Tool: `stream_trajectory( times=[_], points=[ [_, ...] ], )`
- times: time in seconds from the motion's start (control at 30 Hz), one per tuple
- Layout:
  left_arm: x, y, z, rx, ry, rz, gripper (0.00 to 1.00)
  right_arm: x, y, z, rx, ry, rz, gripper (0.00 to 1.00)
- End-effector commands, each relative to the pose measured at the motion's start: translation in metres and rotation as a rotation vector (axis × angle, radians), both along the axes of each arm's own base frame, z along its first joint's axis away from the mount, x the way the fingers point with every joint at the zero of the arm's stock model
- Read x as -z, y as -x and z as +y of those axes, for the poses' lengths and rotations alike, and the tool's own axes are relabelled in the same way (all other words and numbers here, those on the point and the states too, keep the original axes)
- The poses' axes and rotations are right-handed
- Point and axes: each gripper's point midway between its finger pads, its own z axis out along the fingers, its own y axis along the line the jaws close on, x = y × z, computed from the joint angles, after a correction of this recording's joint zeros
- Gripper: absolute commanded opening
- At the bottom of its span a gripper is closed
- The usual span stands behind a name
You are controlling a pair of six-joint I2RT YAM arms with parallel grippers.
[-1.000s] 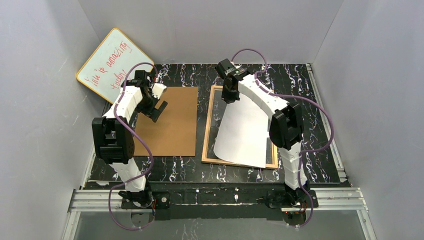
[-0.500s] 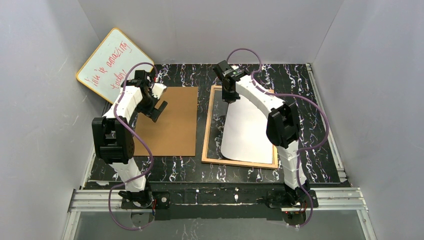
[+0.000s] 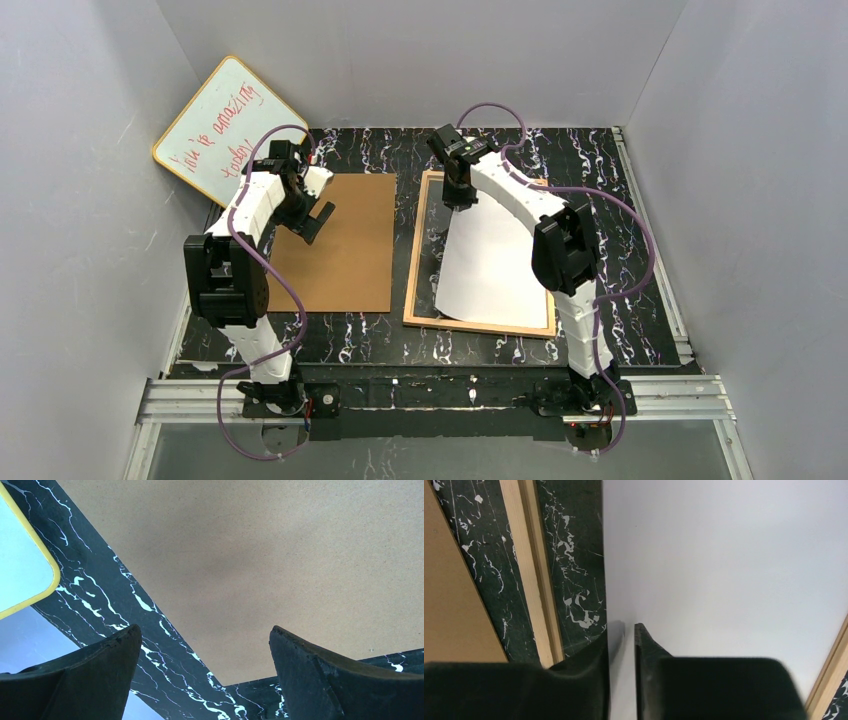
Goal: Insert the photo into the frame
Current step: Turn over the photo from the photo frame, then adjust the photo frame item on the photo frame.
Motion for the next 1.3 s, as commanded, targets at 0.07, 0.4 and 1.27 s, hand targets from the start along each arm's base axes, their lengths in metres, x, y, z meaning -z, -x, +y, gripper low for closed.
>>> stream_trajectory(
  times=[0.07,0.4,1.27],
  points=[
    [-0.018,0.004,-0.001,0.009,0.006,-0.030,0.98,-0.017,-0.003,0.009,0.022,-0.077,-0.027,0.59],
    [-0.019,0.005,-0.001,0.018,0.005,-0.026,0.98,-0.032,-0.005,0.026,-0.050,-0.153,-0.032,0.98],
    [0.013,0.011,-0.137,0.178,0.139,0.046,0.98,-0.008,-0.131,-0.052,0.078,-0.330,-0.154,0.52]
  ],
)
